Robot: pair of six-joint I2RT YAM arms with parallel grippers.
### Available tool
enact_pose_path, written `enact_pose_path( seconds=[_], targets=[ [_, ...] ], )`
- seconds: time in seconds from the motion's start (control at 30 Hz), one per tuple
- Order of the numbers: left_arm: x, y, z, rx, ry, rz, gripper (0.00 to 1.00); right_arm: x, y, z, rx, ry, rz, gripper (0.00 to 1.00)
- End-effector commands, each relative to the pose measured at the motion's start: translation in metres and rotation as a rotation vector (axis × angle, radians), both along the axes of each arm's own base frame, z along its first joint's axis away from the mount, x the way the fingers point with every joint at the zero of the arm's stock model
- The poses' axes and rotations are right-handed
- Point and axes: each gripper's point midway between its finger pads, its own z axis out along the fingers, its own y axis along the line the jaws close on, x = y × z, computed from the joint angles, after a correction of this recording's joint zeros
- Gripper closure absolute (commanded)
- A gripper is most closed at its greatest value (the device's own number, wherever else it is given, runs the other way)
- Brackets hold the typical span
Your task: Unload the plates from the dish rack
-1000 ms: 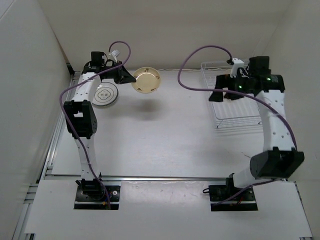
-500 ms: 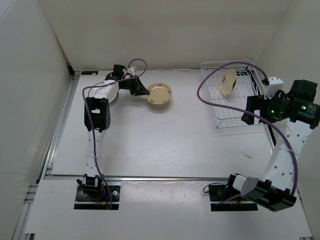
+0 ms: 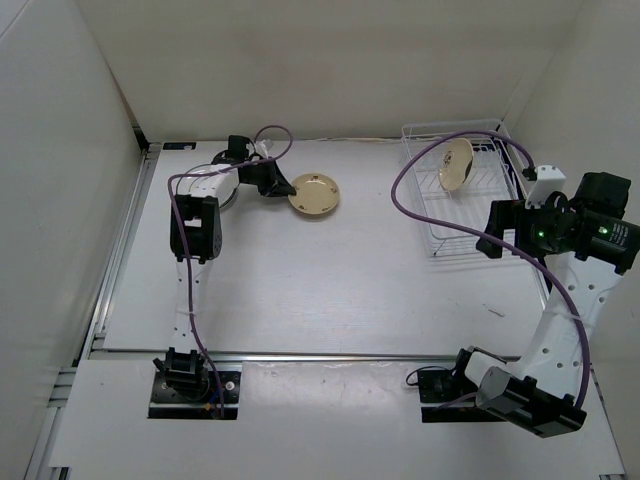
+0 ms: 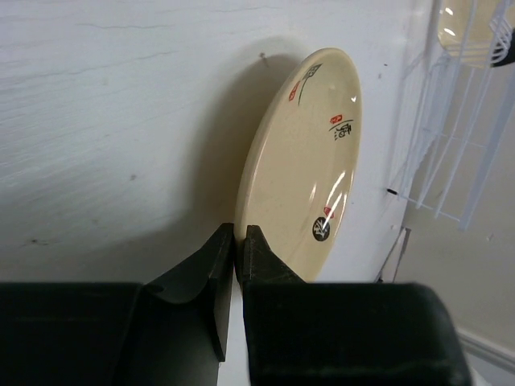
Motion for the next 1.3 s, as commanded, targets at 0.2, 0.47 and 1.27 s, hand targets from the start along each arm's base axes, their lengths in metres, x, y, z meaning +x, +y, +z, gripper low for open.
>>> enact_pose_path(
  seconds=[0.2, 0.47, 1.27],
  targets=[
    [0.005, 0.000, -0.007, 0.080, -0.033, 0.030, 0.78, -0.021, 0.021, -0.010, 0.114, 0.060, -0.016, 0.00],
    [0.009, 0.005, -0.003, 0.118, -0.055, 0.053, 0.52, -0.019, 0.027, -0.012, 0.146, 0.039, -0.019, 0.00],
    [0.018, 0.072, 0.174, 0.662, -0.519, 0.285, 0.20, 0.080, -0.056, -0.003, -0.009, -0.199, -0.334, 0.00]
  ],
)
